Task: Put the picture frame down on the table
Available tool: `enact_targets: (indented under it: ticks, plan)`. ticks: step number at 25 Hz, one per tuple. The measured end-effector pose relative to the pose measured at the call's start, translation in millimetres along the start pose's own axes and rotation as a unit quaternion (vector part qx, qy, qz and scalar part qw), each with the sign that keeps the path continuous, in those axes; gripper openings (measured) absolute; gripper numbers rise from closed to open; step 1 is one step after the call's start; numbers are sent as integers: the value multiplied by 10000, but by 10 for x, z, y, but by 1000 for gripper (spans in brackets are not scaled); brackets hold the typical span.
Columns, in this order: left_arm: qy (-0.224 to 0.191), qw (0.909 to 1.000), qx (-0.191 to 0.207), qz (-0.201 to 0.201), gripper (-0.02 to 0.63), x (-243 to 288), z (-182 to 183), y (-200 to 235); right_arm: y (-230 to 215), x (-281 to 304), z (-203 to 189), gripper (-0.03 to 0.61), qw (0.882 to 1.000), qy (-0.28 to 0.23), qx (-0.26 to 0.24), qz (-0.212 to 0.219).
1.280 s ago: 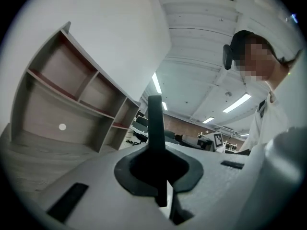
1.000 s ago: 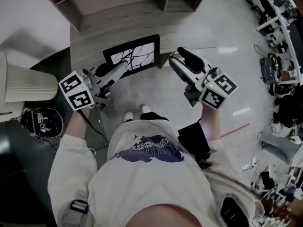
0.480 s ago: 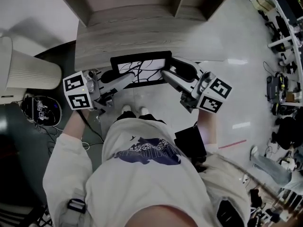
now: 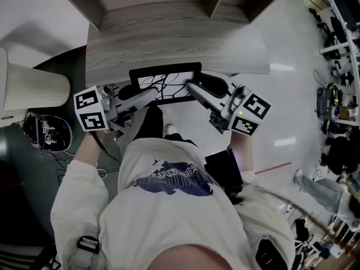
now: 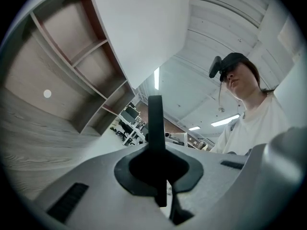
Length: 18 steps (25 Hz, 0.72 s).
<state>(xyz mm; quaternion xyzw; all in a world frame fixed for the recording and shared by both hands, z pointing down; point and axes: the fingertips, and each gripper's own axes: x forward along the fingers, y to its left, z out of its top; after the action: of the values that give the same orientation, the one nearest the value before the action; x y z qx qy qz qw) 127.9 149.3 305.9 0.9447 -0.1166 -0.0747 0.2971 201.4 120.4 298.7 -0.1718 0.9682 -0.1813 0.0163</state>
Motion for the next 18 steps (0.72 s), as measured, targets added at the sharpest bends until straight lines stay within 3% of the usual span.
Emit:
enact_targets:
  ticks: [6,10,18]
  plan:
    - [17,9996,-265,90,21,-267,362,1020,-744,790,4,98,9968,340,396,-604]
    - [-1,9994,-282,223,30,-454,580,1467,-1018,1197,48,95,9943,418,445,-878]
    - [167,9955,-520,778,76,-989,982,2706,-1783,2288,-44,92,9846,867,784,-1302]
